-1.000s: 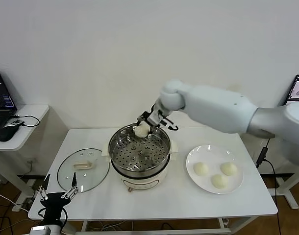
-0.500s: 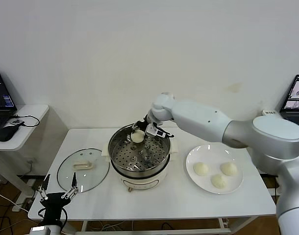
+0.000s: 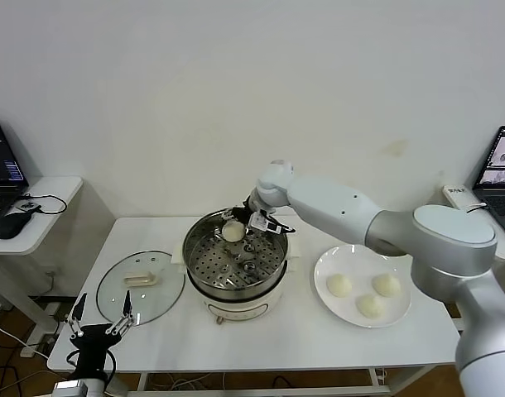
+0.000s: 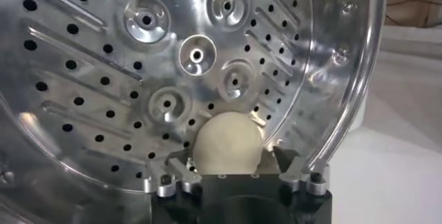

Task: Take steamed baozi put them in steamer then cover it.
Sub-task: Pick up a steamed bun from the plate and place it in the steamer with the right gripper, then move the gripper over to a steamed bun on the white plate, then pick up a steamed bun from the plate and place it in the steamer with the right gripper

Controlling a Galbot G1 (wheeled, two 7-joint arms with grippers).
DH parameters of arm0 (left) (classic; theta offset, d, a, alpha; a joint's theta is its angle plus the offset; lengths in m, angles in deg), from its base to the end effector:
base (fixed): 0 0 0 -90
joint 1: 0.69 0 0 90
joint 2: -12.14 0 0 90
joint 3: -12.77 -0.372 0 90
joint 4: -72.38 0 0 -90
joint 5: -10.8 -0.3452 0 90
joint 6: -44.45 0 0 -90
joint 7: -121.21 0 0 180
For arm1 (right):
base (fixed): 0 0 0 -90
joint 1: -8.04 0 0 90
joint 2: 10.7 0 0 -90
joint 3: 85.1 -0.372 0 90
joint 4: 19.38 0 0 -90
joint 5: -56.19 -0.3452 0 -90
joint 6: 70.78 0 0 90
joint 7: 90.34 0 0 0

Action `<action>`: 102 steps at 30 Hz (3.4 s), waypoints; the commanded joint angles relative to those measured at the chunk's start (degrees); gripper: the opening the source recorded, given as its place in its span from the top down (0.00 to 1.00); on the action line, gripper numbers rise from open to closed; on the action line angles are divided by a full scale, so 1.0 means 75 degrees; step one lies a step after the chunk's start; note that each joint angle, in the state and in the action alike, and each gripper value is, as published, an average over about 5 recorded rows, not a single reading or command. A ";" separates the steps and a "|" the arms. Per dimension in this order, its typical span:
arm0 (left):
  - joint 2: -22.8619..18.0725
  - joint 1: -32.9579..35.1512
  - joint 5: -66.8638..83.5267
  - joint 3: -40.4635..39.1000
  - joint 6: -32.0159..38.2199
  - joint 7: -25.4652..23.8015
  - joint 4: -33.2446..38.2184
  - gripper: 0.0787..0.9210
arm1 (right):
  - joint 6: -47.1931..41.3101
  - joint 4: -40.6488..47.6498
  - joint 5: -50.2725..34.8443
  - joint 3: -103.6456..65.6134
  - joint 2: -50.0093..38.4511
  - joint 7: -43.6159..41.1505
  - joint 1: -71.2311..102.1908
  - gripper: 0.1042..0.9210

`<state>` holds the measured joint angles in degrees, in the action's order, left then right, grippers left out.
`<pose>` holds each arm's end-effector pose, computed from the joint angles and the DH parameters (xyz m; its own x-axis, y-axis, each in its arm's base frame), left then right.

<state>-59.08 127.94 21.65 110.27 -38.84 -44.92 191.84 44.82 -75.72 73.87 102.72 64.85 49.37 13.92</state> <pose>0.1212 0.1022 -0.3257 -0.9855 -0.1695 -0.0054 -0.1683 0.9738 0.1526 0.6093 0.1351 -0.1020 -0.3240 -0.4468 0.8339 -0.1756 -0.8377 -0.5171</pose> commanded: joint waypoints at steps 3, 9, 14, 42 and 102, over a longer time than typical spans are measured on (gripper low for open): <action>0.0038 -0.0011 0.0014 0.0010 -0.0027 0.0000 0.0010 0.12 | -0.3964 -0.2898 -0.3865 0.0620 -0.2064 -0.1416 -0.1839 0.12; 0.0120 -0.0066 0.0034 -0.0001 -0.0145 -0.0001 0.0068 0.12 | -0.6190 -0.4451 -0.4571 0.0581 -0.3762 -0.1637 -0.2014 0.12; 0.0169 -0.0100 0.0030 -0.0047 -0.0164 -0.0002 0.0086 0.12 | -0.6835 -0.5129 -0.4533 0.0205 -0.5004 -0.1714 -0.1494 0.12; 0.0252 -0.0019 -0.0017 0.0039 -0.0213 0.0001 0.0044 0.12 | -0.5880 -0.3058 -0.1835 -0.1946 -0.4878 -0.1898 0.2874 0.12; 0.0228 -0.0058 -0.0004 0.0043 -0.0170 0.0024 0.0138 0.12 | -0.6608 -0.3821 -0.5063 -0.0193 -0.3805 -0.1767 -0.2277 0.50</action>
<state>-57.31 127.52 21.66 110.63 -40.12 -44.71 192.94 -1.32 -100.61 49.39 94.90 32.40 34.85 14.69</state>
